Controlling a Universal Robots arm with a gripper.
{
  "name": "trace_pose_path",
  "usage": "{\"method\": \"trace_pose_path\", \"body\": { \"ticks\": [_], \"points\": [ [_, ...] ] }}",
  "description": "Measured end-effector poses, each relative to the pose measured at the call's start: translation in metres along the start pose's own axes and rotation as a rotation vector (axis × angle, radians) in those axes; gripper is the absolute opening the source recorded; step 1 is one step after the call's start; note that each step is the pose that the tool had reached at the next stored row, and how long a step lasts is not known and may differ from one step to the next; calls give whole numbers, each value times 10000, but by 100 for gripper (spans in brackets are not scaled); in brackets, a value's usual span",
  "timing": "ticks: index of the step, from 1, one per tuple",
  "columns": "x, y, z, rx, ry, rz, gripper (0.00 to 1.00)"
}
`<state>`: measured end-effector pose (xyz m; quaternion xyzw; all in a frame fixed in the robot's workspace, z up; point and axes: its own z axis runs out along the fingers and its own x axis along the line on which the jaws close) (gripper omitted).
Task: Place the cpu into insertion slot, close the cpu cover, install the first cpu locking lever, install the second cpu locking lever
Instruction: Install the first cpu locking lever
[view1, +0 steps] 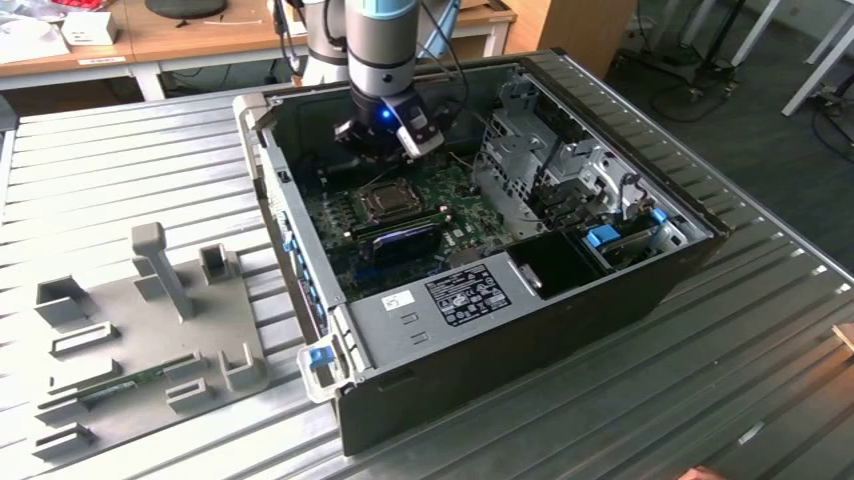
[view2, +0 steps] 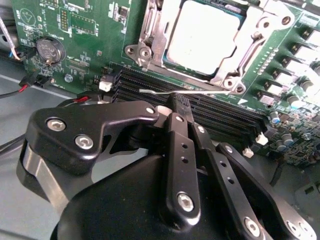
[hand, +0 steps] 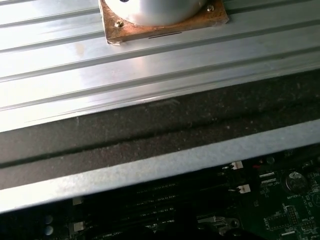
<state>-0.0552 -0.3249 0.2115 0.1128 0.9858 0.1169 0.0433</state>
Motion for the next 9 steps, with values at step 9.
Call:
{"method": "trace_pose_path", "body": {
  "ticks": [9],
  "points": [
    [-25,-22,55,1,0,2,10]
  ]
}}
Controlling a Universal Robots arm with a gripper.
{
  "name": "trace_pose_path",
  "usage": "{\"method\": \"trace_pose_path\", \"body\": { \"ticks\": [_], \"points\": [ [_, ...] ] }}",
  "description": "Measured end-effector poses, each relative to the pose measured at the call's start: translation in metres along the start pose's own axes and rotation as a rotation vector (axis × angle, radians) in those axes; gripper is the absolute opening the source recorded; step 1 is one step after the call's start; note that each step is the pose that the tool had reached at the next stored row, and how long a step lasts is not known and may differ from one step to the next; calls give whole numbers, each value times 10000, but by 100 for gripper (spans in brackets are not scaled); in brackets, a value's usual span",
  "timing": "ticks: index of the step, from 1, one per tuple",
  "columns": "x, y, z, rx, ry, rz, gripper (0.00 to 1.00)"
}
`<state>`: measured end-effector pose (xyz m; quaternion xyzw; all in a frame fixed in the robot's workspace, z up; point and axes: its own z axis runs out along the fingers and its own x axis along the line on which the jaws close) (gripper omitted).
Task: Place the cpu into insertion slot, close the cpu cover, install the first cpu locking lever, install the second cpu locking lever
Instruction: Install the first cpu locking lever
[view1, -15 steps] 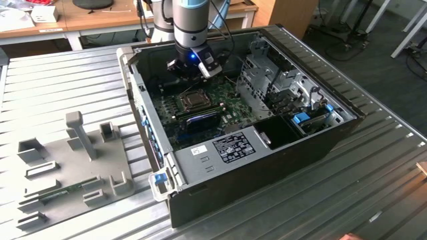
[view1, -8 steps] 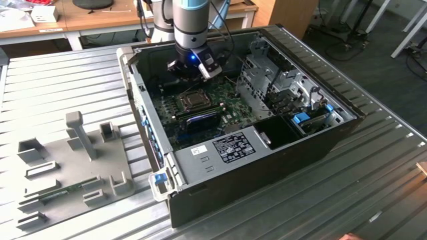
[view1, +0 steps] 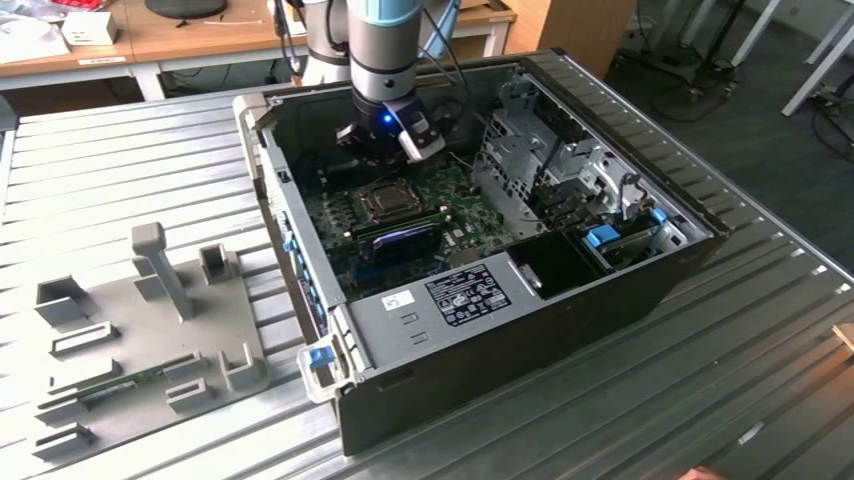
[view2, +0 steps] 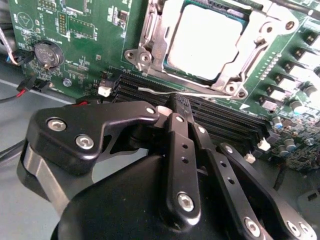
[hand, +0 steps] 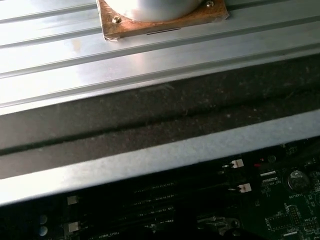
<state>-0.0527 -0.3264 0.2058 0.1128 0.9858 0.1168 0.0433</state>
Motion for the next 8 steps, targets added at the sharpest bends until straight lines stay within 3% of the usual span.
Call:
{"method": "trace_pose_path", "body": {
  "ticks": [8],
  "points": [
    [-37,-1,28,1,-2,15,10]
  ]
}}
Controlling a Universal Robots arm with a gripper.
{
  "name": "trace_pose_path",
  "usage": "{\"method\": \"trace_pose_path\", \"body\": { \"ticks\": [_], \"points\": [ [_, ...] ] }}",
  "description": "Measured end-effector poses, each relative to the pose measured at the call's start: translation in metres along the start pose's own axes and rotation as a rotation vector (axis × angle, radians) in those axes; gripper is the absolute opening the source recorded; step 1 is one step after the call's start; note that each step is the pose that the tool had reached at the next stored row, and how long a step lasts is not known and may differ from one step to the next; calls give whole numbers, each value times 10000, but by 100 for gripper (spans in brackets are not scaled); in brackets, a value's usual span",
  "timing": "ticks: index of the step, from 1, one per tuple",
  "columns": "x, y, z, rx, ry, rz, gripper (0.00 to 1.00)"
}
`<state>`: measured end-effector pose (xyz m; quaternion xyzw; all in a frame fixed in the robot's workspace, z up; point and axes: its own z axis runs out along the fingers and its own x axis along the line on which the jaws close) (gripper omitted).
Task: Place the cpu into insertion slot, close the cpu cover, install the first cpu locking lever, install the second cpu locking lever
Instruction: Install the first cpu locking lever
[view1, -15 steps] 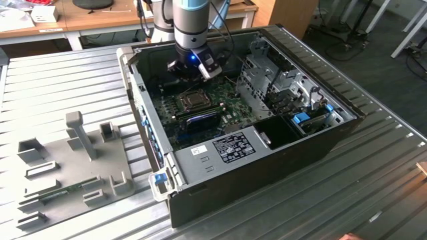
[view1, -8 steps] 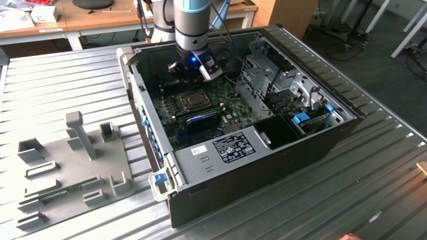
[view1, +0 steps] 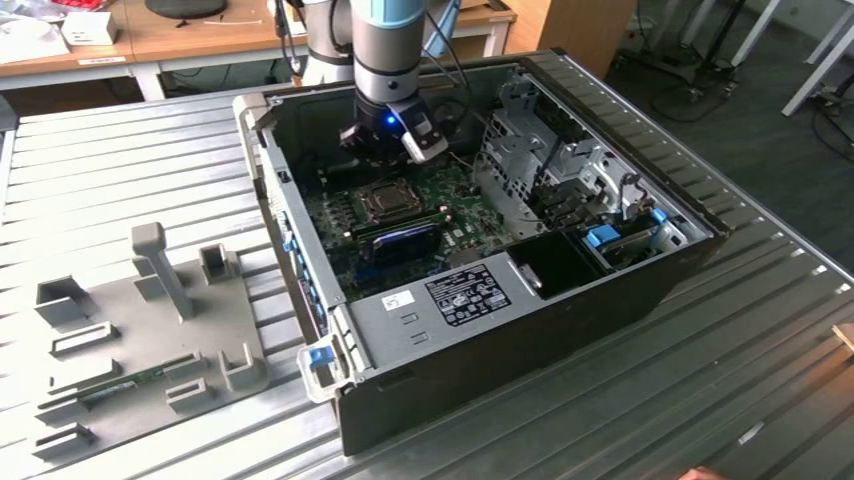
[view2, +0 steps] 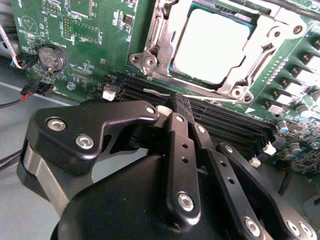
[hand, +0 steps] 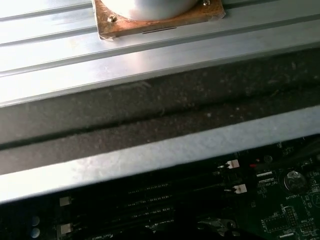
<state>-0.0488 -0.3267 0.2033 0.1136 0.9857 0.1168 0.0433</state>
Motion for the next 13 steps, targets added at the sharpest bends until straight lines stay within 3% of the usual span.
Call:
{"method": "trace_pose_path", "body": {
  "ticks": [13],
  "points": [
    [1,-4,24,5,-20,82,10]
  ]
}}
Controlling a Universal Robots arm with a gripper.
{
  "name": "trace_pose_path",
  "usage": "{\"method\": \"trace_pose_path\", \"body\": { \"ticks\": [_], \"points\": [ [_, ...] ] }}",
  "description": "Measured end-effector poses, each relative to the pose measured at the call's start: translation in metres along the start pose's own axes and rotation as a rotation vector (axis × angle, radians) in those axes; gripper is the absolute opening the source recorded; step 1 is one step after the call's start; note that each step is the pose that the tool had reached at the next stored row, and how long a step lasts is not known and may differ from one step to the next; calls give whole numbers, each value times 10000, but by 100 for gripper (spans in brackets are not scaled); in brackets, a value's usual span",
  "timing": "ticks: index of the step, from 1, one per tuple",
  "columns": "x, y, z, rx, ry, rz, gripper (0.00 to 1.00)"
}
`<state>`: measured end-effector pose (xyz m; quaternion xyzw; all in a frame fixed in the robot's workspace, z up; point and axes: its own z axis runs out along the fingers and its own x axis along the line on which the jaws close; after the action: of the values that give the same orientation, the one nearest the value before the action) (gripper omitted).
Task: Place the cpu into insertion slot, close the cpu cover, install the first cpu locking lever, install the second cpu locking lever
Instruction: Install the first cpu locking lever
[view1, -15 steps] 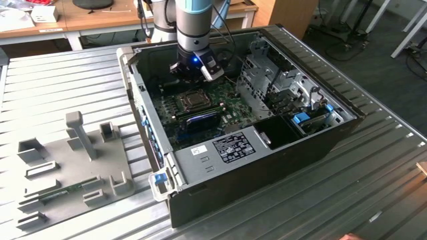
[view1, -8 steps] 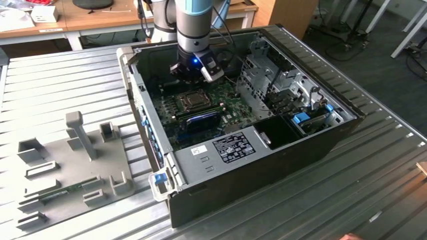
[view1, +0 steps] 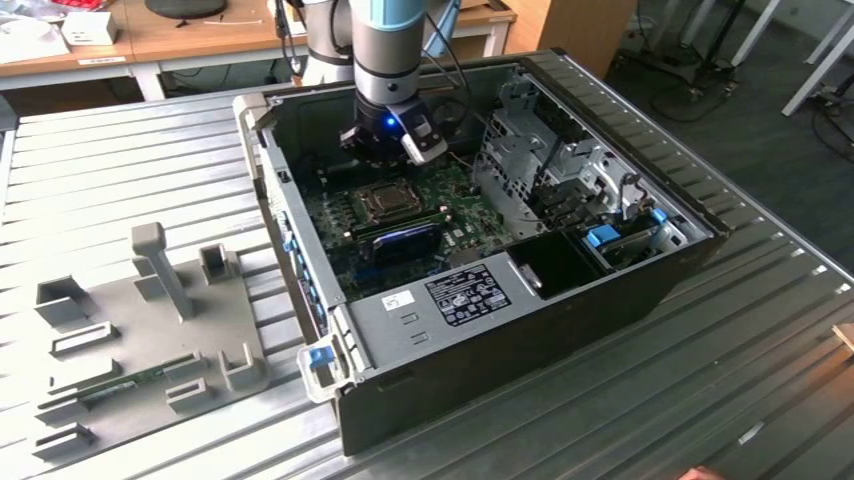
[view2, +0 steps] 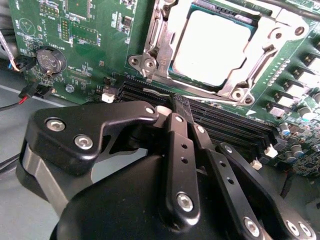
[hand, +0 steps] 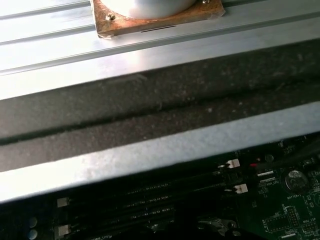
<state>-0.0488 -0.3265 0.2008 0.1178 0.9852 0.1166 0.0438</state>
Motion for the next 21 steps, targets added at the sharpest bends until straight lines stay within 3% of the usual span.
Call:
{"method": "trace_pose_path", "body": {
  "ticks": [21],
  "points": [
    [14,28,6,28,-110,445,10]
  ]
}}
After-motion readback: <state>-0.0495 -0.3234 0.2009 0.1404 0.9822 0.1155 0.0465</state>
